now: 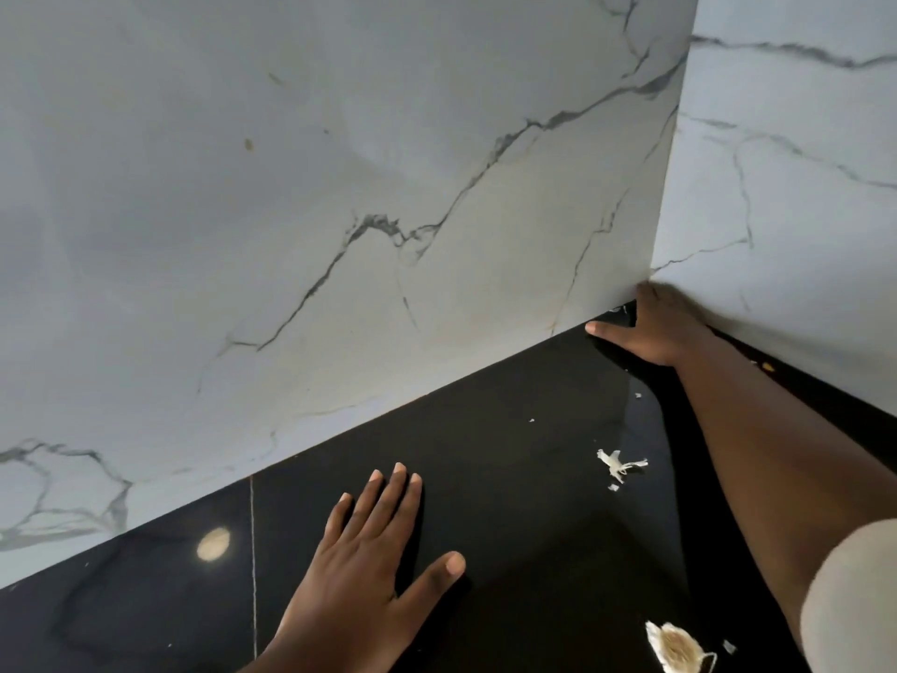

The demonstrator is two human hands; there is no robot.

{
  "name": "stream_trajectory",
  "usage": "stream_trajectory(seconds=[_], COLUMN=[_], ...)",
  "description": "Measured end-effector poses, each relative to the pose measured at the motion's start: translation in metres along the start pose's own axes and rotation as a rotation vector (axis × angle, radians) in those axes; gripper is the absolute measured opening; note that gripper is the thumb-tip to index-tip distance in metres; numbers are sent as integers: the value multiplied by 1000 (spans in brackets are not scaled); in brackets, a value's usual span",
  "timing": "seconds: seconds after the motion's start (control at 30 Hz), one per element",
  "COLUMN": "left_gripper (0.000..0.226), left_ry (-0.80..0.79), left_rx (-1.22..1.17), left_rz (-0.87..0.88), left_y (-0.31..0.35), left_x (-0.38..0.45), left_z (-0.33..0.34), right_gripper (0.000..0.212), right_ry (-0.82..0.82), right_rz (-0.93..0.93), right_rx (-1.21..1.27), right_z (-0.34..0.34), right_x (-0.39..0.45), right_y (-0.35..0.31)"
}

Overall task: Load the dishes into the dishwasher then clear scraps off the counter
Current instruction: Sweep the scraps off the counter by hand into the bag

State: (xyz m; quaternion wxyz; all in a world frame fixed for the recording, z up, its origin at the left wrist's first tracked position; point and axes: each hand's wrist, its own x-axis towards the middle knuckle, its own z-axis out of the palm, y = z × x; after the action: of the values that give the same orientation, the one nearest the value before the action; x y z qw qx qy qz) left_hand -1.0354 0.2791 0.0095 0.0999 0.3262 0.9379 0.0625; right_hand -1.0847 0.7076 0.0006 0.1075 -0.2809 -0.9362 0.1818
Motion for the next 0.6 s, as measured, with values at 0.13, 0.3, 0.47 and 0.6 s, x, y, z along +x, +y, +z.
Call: stream_trajectory(seconds=[0.13, 0.3, 0.47, 0.6], left_gripper=[98, 95, 94, 96], left_ry=[7, -1, 6, 14], left_rx=[-37, -28, -40, -40], left_rz=[0, 1, -5, -3], left_y=[-1, -1, 0, -2], left_x=[-2, -2, -2, -3], left_z=[-2, -1, 0, 0], right_gripper=[79, 40, 42, 65], right_ry=[-19, 241, 21, -53], right_rz=[-73, 21, -50, -121], right_rx=[63, 724, 236, 58], right_z=[2, -6, 1, 10], right_x=[-8, -20, -21, -35], right_y=[-3, 4, -13, -35])
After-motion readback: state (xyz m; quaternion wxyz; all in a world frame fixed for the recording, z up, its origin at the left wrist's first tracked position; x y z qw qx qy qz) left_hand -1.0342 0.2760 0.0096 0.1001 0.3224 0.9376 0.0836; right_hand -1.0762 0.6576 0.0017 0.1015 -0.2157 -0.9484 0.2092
